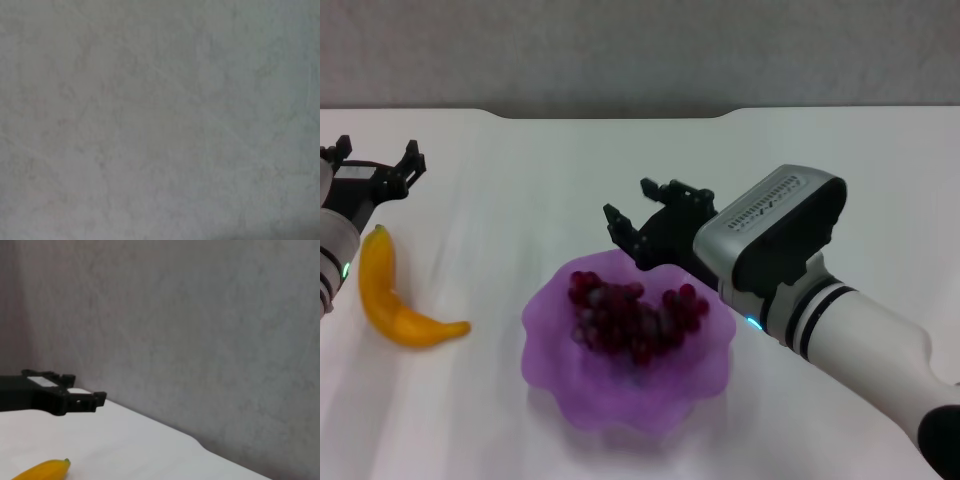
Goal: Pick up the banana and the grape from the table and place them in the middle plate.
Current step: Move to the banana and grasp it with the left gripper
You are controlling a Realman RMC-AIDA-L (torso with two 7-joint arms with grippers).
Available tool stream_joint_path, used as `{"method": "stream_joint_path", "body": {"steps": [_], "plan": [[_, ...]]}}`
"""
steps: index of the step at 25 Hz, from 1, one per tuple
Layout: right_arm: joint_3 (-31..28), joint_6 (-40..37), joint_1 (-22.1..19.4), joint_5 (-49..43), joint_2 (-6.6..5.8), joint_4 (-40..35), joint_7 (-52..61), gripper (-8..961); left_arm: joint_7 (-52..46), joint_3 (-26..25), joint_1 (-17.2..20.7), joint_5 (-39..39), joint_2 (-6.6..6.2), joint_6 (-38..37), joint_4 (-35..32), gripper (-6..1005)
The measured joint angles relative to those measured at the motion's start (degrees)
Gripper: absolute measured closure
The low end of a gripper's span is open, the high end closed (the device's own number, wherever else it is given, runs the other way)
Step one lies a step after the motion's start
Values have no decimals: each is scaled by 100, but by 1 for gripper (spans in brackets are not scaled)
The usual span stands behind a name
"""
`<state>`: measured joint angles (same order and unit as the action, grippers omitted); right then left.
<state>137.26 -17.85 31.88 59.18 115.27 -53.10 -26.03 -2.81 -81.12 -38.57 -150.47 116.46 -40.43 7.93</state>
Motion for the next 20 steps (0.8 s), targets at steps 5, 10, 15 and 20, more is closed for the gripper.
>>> {"method": "stream_joint_path", "body": {"steps": [5, 10, 15, 20], "plan": [[-140, -219, -107, 14, -8, 54, 14, 372, 0, 0, 5, 0, -1, 0, -7, 137], [-573, -706, -276, 25, -26, 212, 142, 202, -9, 0, 3, 0, 0, 0, -2, 137], [-760, -1748, -514, 19, -17, 524, 211, 124, -3, -8, -10, 0, 0, -13, 6, 138], [-1065, -2395, -693, 24, -11, 840, 641, 125, -1, -12, -25, 0, -9, -48, 15, 138]]}}
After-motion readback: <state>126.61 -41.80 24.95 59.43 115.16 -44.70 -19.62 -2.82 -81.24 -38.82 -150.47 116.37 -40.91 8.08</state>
